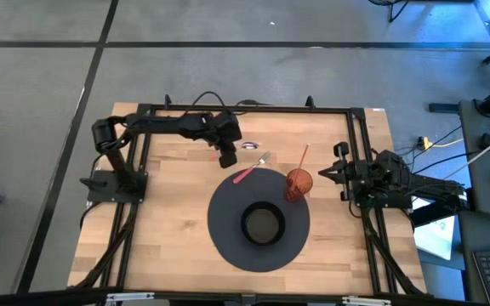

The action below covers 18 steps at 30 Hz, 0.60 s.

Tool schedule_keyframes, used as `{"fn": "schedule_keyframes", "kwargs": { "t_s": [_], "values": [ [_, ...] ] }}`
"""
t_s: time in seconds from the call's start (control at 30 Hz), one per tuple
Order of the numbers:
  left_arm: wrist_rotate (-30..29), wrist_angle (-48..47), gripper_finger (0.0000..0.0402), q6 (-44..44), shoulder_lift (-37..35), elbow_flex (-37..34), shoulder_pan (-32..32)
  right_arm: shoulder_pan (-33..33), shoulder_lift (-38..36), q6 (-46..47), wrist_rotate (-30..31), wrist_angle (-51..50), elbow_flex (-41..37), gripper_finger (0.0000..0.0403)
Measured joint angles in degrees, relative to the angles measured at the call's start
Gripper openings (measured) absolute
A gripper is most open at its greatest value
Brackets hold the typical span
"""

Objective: Pick & Place Utensil
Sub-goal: Put the orange spoon into the black bowl on the blue mat

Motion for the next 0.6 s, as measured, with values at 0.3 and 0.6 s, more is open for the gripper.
{"fn": "schedule_keyframes", "kwargs": {
  "t_s": [0.3, 0.6],
  "values": [
    [-24.78, -2.86, 0.0004, 6.46, -0.98, 0.0, -9.16, -0.01, 0.0, 0.0, -0.02, -0.11, 0.0, 0.0013],
    [-55.35, -3.21, 0.0004, 18.72, -0.91, 0.0, -23.41, 0.0, 0.0, 0.05, 0.0, -0.11, 0.0, 0.0013]
  ]
}}
